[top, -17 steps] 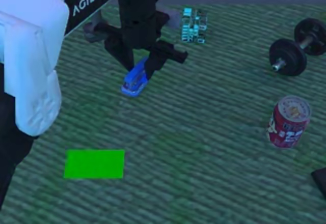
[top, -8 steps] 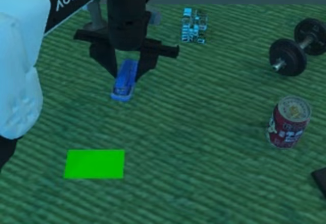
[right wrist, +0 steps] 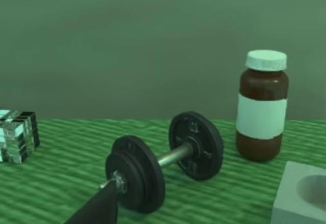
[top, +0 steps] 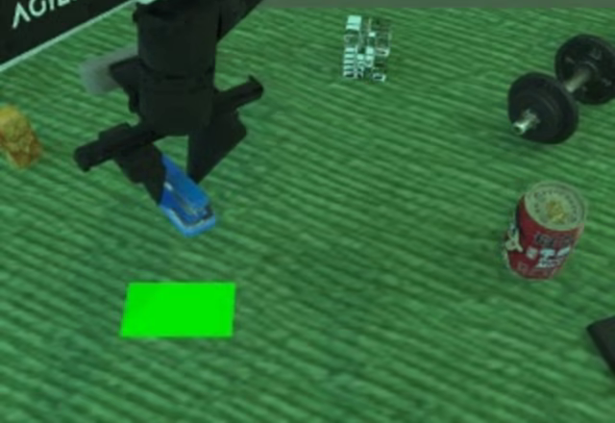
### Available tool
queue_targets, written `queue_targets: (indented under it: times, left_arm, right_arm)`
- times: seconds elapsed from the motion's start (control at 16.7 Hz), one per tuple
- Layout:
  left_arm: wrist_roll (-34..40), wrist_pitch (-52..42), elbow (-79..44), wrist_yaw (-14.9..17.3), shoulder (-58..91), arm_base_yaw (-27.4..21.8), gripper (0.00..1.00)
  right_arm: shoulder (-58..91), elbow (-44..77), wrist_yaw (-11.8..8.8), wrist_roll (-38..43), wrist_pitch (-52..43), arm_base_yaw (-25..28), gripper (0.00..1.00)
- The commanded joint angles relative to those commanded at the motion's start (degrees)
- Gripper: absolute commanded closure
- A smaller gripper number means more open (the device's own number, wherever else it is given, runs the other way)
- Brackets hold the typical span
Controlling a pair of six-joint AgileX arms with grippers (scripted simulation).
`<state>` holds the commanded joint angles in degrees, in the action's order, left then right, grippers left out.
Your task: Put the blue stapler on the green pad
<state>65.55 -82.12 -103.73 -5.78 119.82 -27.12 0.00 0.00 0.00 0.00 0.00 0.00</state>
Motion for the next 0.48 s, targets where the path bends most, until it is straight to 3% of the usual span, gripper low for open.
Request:
queue_targets:
  times: [0.24, 0.48]
  left_arm:
    - [23.8, 4.2, 11.9, 1.4, -7.3, 1.1, 1.00]
    - [40.4, 9.8, 20.4, 4.0, -13.7, 2.0, 1.00]
  right_arm:
    - [0.0, 0.0, 0.0, 0.0, 0.0, 0.0, 0.00]
    - [0.0, 0.0, 0.0, 0.0, 0.0, 0.0, 0.00]
